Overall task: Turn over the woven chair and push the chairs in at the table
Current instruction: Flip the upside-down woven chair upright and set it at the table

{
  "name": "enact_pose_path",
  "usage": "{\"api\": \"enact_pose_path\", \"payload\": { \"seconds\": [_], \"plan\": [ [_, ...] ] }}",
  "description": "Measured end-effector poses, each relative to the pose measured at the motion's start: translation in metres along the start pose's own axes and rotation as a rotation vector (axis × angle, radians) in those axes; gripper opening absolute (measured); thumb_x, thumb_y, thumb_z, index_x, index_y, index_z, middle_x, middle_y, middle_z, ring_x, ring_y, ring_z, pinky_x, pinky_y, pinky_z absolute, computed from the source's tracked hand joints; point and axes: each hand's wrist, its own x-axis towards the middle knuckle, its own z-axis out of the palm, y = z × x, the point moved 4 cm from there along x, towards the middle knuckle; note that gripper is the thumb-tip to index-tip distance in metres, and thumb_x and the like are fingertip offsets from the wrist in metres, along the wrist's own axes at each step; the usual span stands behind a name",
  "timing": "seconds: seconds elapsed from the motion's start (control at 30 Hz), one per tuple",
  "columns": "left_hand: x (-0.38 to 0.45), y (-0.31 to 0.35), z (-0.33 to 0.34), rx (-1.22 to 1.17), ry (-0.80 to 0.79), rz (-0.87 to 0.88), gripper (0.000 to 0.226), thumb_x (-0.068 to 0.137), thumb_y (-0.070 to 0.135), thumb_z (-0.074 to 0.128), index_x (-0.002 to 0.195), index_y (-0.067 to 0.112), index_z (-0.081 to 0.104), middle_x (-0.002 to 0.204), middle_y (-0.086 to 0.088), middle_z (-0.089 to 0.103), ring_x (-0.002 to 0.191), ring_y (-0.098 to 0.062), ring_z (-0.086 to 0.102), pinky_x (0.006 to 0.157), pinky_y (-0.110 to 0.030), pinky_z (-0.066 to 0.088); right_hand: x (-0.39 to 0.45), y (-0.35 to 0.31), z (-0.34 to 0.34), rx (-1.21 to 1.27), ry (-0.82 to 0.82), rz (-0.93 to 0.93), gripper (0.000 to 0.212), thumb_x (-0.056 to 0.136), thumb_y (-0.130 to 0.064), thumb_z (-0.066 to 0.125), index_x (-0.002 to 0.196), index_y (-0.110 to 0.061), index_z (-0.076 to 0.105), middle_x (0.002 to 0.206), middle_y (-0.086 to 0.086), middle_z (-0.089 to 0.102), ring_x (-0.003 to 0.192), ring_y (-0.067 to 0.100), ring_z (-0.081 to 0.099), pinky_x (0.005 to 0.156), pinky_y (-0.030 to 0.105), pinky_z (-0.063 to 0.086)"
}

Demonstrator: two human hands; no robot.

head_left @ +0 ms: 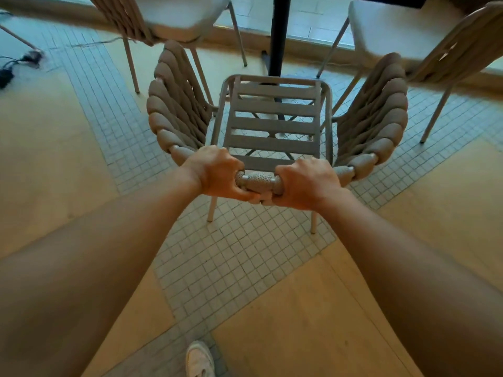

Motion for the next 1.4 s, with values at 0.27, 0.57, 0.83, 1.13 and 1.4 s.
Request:
{"api": "enact_pose_path", "payload": {
  "seconds": [0.27, 0.57, 0.83, 1.13, 1.4],
  "plan": [
    [0.035, -0.061, -0.007, -0.028, 0.042, 0.037, 0.099, 0.056, 0.105, 0.004, 0.077, 0.03, 0.064, 0.054, 0.015, 0.053, 0.047, 0.001, 0.05, 0.047, -0.021, 0.04, 0.069, 0.012, -0.01, -0.01, -0.024, 0.06, 0.046, 0.074, -0.082, 0.05, 0.082, -0.037, 0.046, 0.061, -0.013, 0.045, 0.05, 0.006, 0.043, 0.056, 0.03, 0.038],
    [0.07, -0.121, -0.013, -0.002, 0.073, 0.096, 0.094, 0.061, 0.104, 0.008, 0.072, 0.029, 0.062, 0.049, 0.015, 0.049, 0.042, -0.001, 0.047, 0.044, -0.021, 0.041, 0.131, 0.019, -0.018, 0.011, -0.041, 0.152, 0.047, 0.071, -0.081, 0.058, 0.085, -0.036, 0.053, 0.067, -0.012, 0.051, 0.064, 0.016, 0.056, 0.062, 0.033, 0.043],
    [0.099, -0.16, -0.021, 0.012, 0.075, 0.084, 0.094, 0.06, 0.104, 0.008, 0.075, 0.03, 0.064, 0.052, 0.015, 0.053, 0.046, -0.002, 0.052, 0.05, -0.025, 0.05, 0.173, 0.03, -0.021, 0.026, 0.004, 0.16, 0.052, 0.072, -0.082, 0.051, 0.088, -0.032, 0.058, 0.065, -0.011, 0.045, 0.065, 0.02, 0.055, 0.062, 0.034, 0.039],
    [0.123, -0.183, -0.029, 0.039, 0.028, -0.006, 0.095, 0.058, 0.105, 0.011, 0.08, 0.031, 0.066, 0.059, 0.013, 0.059, 0.052, -0.007, 0.058, 0.056, -0.029, 0.053, 0.204, 0.046, -0.025, 0.083, 0.056, 0.09, 0.052, 0.076, -0.086, 0.047, 0.083, -0.035, 0.053, 0.064, -0.01, 0.047, 0.063, 0.02, 0.056, 0.06, 0.033, 0.037],
    [0.112, -0.181, -0.026, 0.031, 0.178, 0.006, 0.081, 0.074, 0.097, 0.028, 0.082, 0.028, 0.071, 0.061, 0.011, 0.065, 0.053, -0.011, 0.062, 0.054, -0.025, 0.047, 0.191, 0.046, -0.03, 0.153, 0.199, 0.061, 0.049, 0.083, -0.073, 0.043, 0.085, -0.027, 0.06, 0.067, -0.009, 0.063, 0.059, 0.021, 0.062, 0.058, 0.031, 0.04]
  ]
}}
